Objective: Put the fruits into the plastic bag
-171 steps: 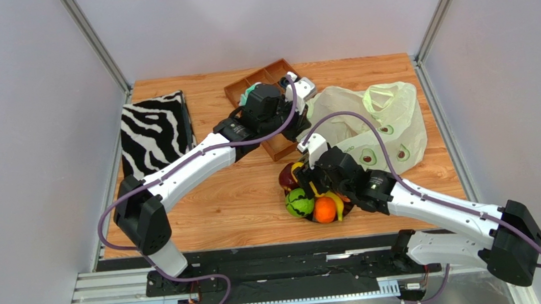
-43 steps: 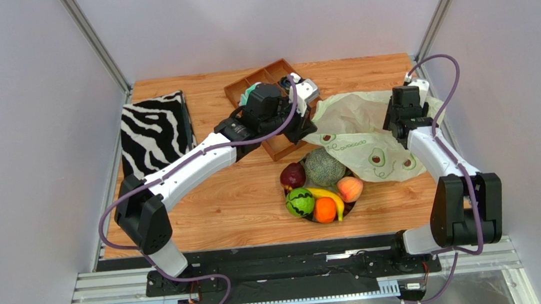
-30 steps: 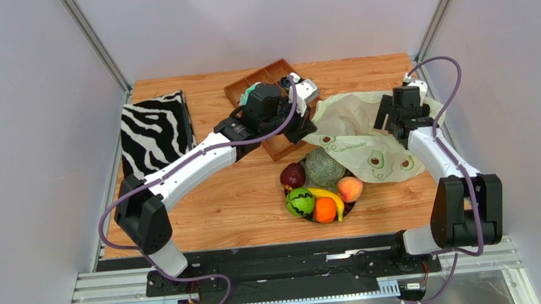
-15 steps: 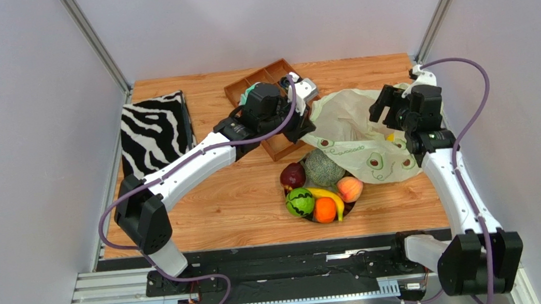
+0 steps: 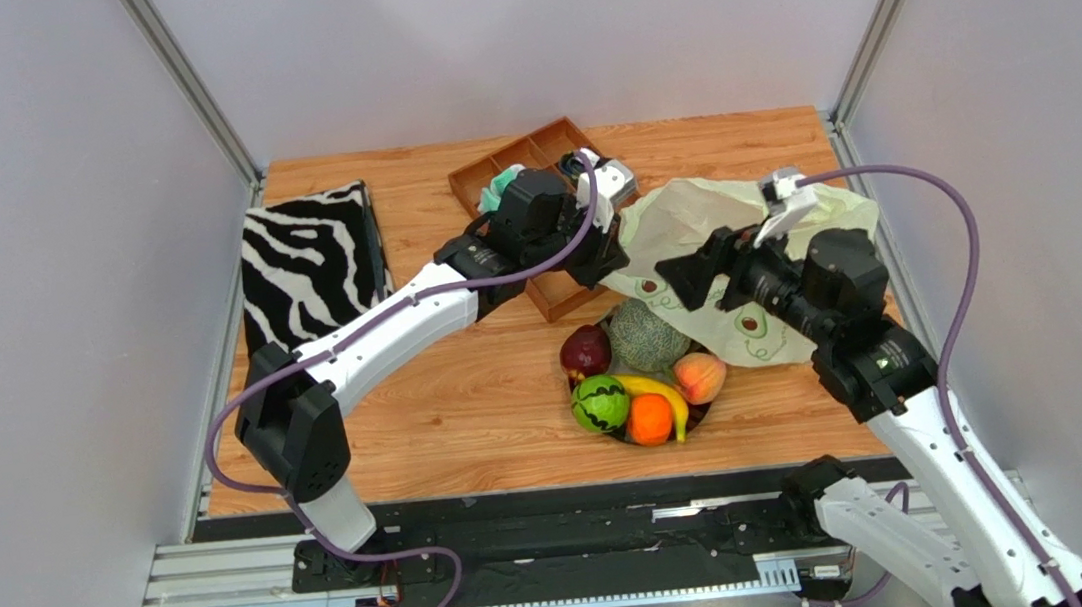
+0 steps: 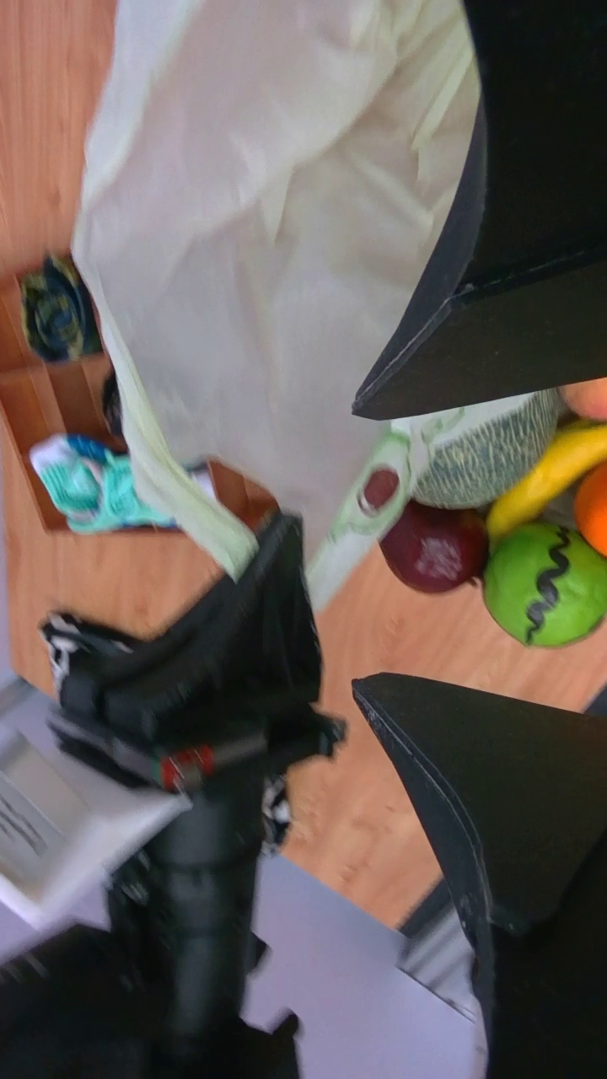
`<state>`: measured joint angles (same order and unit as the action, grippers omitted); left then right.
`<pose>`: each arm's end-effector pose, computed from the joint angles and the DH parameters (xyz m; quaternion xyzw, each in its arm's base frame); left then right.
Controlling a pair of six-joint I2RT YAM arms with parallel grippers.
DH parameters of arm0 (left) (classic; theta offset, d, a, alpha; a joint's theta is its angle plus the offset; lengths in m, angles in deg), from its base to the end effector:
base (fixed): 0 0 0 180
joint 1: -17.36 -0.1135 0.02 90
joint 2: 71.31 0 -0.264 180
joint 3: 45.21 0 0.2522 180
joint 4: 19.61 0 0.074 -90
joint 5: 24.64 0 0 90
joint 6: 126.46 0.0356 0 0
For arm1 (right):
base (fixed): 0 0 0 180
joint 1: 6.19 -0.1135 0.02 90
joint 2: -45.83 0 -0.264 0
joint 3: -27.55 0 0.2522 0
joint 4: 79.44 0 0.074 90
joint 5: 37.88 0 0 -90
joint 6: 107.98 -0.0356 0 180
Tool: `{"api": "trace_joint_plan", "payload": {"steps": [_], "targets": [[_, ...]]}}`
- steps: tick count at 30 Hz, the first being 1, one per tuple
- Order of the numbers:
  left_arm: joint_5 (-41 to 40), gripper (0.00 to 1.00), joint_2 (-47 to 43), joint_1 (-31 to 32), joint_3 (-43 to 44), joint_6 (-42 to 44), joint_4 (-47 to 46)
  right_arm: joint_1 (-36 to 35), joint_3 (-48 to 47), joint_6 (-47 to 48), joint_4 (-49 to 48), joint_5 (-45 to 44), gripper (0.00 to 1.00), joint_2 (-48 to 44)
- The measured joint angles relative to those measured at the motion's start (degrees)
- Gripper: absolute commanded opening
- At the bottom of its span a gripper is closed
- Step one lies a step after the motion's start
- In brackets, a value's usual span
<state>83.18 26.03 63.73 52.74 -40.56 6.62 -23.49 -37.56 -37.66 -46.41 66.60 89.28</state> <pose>0.2703 -0.2994 0.3314 0.3784 0.7501 -0.3429 0.4202 0.1588 0.0588 0.3668 -0.0639 0.7690 0.2918 0.5652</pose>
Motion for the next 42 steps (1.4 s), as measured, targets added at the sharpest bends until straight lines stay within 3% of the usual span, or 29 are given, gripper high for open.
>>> {"api": "trace_joint_plan", "payload": {"steps": [7,13,25,42], "targets": [[-0.39,0.00,0.61,0.00,0.76,-0.15,0.87,-17.14,3.87,-1.44,4.74,-9.25,0.74,-1.36],[-0.63,0.00,0.83,0.00,0.96,-0.15,1.84,-24.41,8.92,-5.49,10.45,-16.83,0.73,-3.19],[-0.81,0.00,1.18,-0.11,1.29,-0.31,2.14,-31.52,13.81,-14.32,18.05,-24.04,0.70,-2.12],[-0.83,0.00,1.18,-0.39,1.62,-0.74,2.56,-37.13,18.08,-21.99,16.83,-27.98,0.70,3.63]]}}
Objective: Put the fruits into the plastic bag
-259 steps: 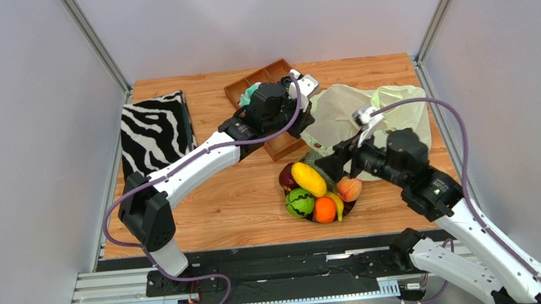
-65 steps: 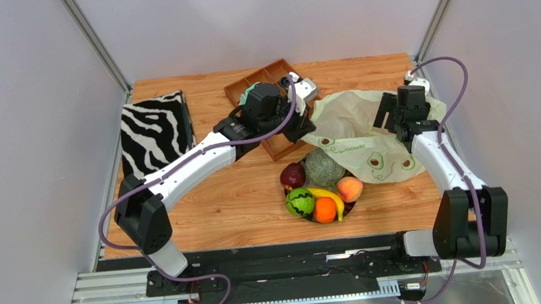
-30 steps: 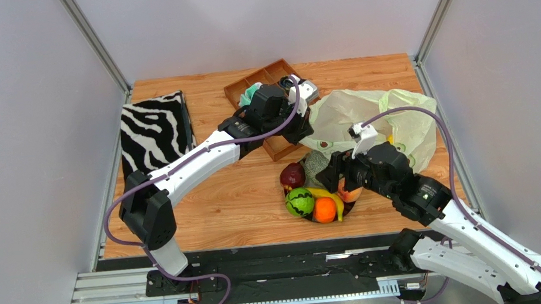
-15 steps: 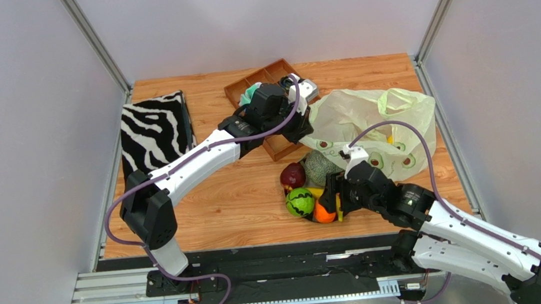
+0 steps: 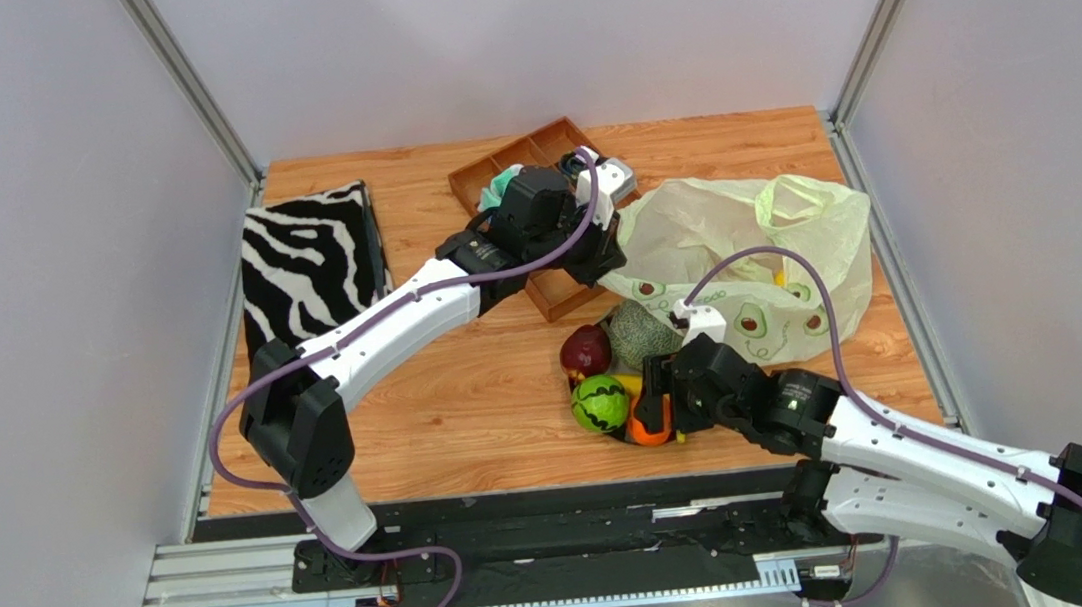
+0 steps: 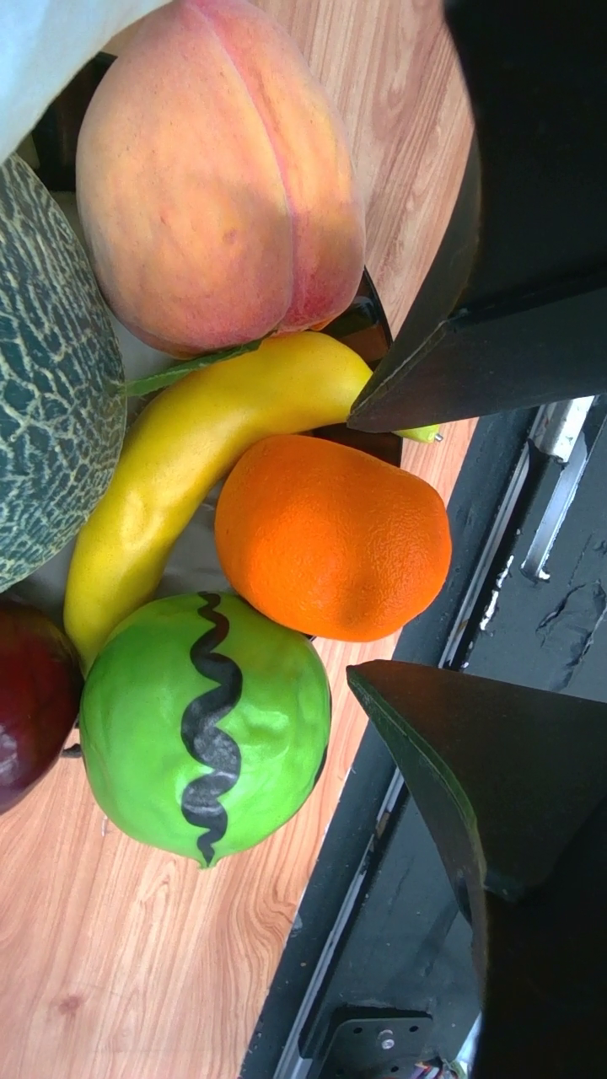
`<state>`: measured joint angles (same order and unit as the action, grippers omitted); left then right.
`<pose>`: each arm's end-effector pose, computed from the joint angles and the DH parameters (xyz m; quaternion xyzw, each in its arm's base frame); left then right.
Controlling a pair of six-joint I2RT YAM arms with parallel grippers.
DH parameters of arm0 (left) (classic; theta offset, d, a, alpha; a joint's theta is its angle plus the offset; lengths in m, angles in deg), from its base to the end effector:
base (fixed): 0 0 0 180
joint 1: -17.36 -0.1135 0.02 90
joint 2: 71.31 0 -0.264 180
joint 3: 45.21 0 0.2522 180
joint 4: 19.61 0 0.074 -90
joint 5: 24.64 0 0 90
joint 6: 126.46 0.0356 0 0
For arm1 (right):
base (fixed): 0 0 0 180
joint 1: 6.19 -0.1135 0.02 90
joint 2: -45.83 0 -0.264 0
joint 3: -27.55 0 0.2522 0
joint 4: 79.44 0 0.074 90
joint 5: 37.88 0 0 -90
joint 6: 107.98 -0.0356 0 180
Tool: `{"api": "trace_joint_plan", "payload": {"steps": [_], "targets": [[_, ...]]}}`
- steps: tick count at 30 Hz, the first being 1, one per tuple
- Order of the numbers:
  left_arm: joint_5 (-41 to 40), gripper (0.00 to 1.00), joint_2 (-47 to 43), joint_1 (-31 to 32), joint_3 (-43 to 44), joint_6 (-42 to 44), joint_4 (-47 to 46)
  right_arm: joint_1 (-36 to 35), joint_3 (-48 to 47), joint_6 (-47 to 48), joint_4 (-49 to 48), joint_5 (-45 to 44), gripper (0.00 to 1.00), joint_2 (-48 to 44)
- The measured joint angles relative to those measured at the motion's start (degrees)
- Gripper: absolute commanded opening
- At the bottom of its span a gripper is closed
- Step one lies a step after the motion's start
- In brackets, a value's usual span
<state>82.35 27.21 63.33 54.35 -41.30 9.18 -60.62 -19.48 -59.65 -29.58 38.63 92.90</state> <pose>0.2753 -0.2998 0.3289 0.3689 0.7659 -0.3336 0.4075 0.1012 0.1272 0.2235 -0.0636 0.9316 0.1795 0.3097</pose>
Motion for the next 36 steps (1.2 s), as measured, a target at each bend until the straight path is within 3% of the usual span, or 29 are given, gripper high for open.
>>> {"api": "trace_joint_plan", "payload": {"steps": [22,36], "targets": [[0.00,0.00,0.04,-0.07,0.00,-0.44,0.17,-1.07,0.66,-1.57,-2.86,-1.05,0.69,4.48],[0.02,0.00,0.04,-0.07,0.00,-0.74,0.17,-1.42,0.66,-2.56,-2.93,-1.60,0.50,4.66]]}}
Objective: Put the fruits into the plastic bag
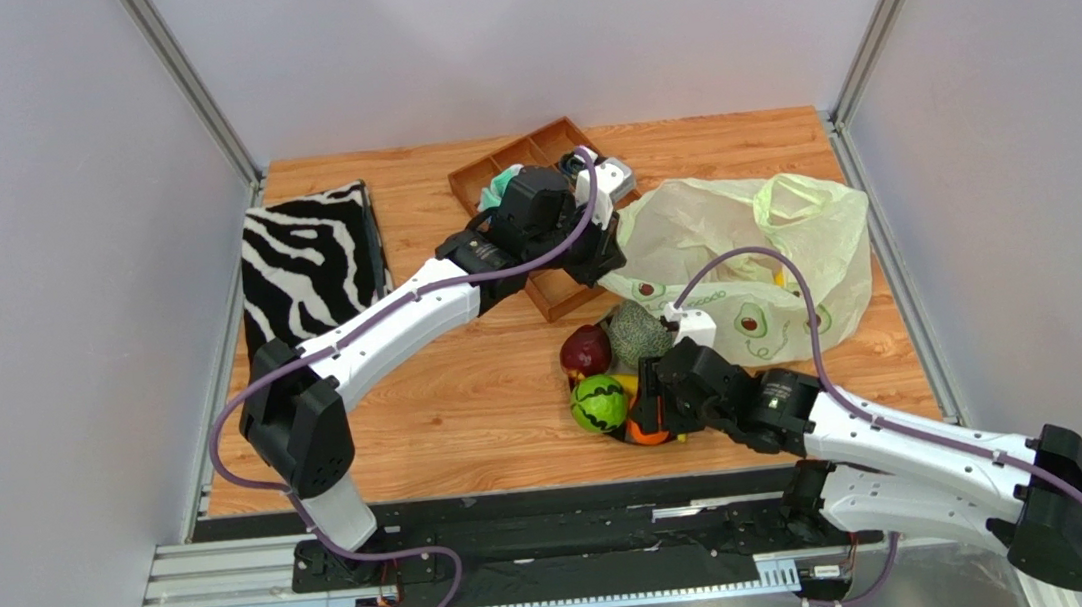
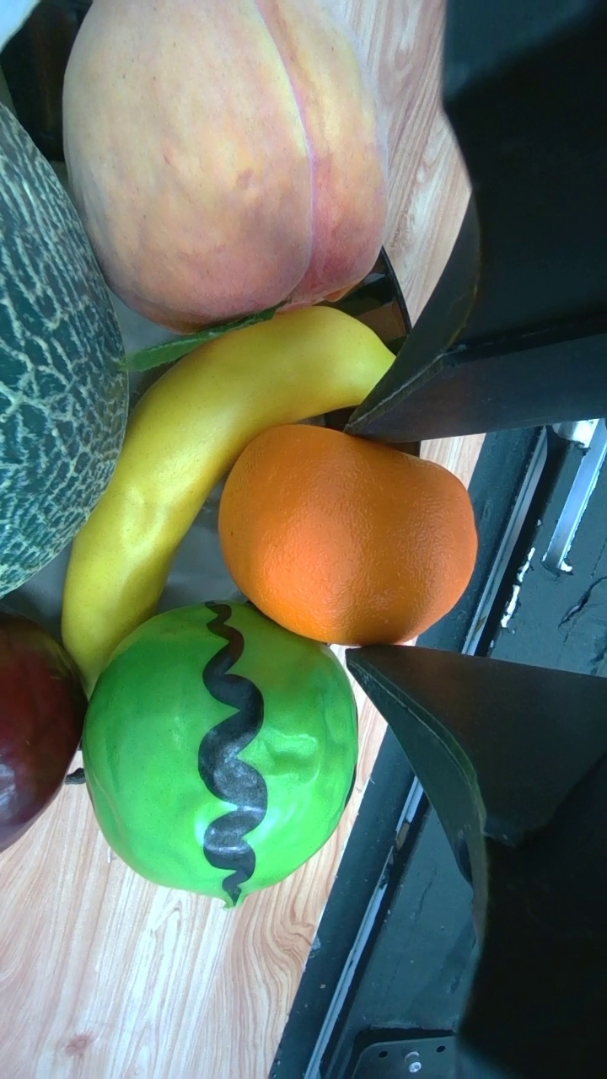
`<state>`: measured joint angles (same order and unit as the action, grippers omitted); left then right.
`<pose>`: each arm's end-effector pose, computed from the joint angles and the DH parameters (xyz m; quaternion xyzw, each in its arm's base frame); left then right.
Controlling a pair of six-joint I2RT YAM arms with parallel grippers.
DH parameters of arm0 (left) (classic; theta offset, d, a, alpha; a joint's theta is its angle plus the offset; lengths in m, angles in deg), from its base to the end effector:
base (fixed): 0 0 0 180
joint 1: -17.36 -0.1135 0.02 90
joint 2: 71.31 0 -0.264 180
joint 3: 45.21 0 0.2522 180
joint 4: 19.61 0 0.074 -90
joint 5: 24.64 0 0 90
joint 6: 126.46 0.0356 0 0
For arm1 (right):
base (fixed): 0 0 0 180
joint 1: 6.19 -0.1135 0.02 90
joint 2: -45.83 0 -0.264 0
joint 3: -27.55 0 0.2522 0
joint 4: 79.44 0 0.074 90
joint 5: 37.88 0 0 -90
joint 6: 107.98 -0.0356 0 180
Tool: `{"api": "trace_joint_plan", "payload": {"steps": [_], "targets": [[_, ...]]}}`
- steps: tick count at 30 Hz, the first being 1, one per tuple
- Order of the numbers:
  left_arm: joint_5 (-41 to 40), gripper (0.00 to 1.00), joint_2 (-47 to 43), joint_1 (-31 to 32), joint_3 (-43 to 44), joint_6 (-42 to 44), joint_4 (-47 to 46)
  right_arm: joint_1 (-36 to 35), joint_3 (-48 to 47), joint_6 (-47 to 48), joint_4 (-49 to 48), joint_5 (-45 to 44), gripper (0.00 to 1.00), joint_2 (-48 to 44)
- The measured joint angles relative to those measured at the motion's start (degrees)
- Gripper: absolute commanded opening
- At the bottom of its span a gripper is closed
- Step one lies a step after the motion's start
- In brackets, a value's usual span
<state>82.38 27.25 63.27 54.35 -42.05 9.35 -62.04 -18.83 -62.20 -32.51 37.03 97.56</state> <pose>0.2756 -0.2995 0.3283 0.3637 0.7693 -0.3356 0.4040 0.1053 0.1387 0.2115 -0.0528 0.9376 0.1658 0.3011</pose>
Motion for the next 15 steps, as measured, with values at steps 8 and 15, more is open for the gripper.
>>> {"api": "trace_joint_plan", "payload": {"steps": [8,15], "targets": [[0.00,0.00,0.00,0.00,0.02,-0.11,0.00,-0.02,0.02,-0.33,0.46,0.02,0.41,-2.14],[0.00,0.00,0.02,-0.07,0.02,-0.13,0.00,-0.07,0.02,-0.57,0.96,-0.15,0.39,-6.82]]}}
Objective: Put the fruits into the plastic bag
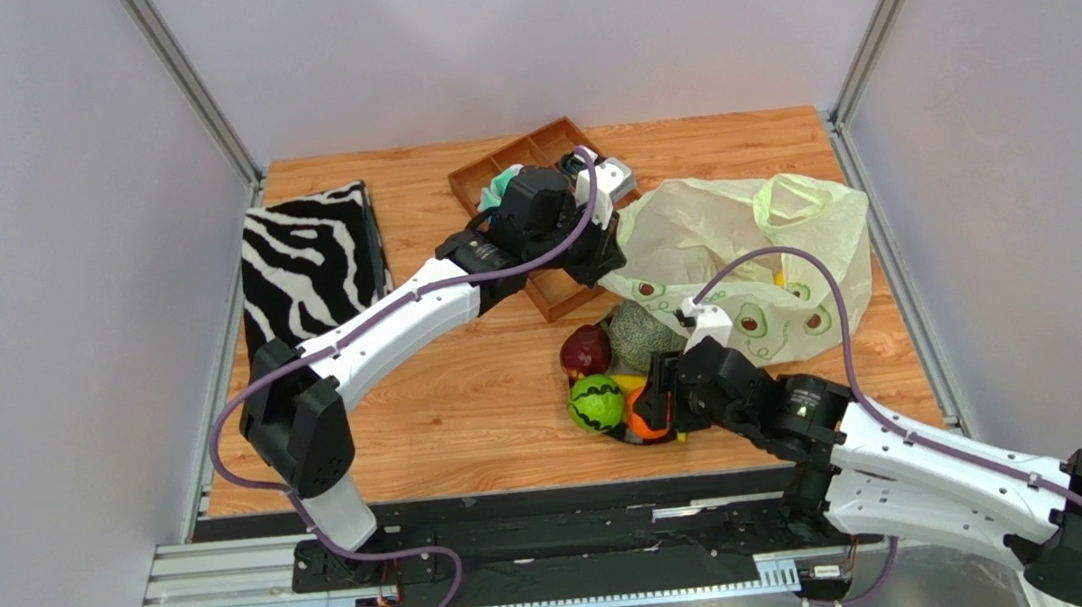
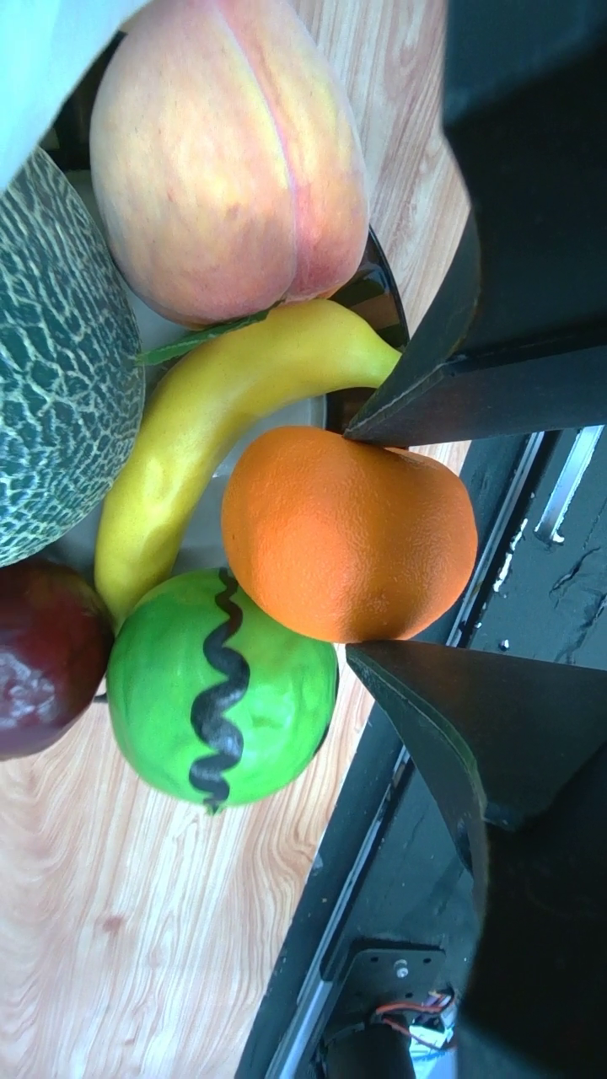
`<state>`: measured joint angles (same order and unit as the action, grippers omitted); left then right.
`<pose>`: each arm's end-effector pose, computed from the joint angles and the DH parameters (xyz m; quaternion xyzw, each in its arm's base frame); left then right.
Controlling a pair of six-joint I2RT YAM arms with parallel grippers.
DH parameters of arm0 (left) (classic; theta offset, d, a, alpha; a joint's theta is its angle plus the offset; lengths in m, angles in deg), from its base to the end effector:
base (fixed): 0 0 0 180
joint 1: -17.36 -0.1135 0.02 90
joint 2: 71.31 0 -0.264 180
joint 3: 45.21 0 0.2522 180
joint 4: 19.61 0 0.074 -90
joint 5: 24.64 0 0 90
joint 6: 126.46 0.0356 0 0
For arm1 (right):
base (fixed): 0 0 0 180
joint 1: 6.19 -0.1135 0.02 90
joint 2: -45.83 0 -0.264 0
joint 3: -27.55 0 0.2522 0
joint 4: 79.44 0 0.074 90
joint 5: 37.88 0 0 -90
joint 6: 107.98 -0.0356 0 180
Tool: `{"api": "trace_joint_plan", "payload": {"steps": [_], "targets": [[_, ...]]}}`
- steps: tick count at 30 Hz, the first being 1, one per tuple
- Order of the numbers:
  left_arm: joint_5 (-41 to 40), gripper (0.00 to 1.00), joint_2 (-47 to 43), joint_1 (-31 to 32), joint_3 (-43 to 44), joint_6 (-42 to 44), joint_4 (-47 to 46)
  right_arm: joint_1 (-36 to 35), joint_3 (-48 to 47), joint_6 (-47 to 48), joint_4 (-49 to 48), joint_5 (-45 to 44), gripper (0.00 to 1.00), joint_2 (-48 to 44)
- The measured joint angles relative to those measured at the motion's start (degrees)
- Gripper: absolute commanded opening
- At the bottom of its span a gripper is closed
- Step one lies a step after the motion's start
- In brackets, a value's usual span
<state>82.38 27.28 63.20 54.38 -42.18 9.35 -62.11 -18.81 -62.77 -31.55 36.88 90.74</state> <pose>0.2761 -0.2993 0.3283 0.3623 0.7700 -0.3359 0.4038 0.0973 0.1271 0.2277 -0.0403 0.9208 0.2046 0.3295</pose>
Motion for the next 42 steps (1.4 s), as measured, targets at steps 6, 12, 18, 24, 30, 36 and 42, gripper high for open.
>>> {"api": "trace_joint_plan", "payload": {"steps": [6,12,18,24,30,36,42], "targets": [[0.02,0.00,0.00,-0.13,0.00,0.00,0.02,-0.13,-0.02,0.02,2.43,-1.27,0.38,-2.05],[0.02,0.00,0.00,-0.13,0.00,0.00,0.00,-0.15,-0.92,0.55,5.49,-2.84,0.38,-3.08],[0.04,0.00,0.00,-0.15,0.00,0.00,0.02,-0.15,-2.86,1.62,6.62,-4.46,0.42,-3.78],[0.04,0.00,0.00,-0.13,0.00,0.00,0.02,-0.22,-3.13,1.90,7.08,-3.61,0.67,-3.19],[0.04,0.00,0.04,-0.15,0.00,0.00,0.02,-2.60,-3.13,0.74,7.58,-3.13,0.75,-2.51],[0.04,0.00,0.48,-0.15,0.09,-0.02,0.04,-4.83,-3.10,-0.24,7.54,-3.30,0.78,1.70],[0.04,0.00,0.66,-0.15,0.17,-0.04,0.09,-5.05,-3.04,-0.79,7.41,-3.76,0.79,4.31]]}}
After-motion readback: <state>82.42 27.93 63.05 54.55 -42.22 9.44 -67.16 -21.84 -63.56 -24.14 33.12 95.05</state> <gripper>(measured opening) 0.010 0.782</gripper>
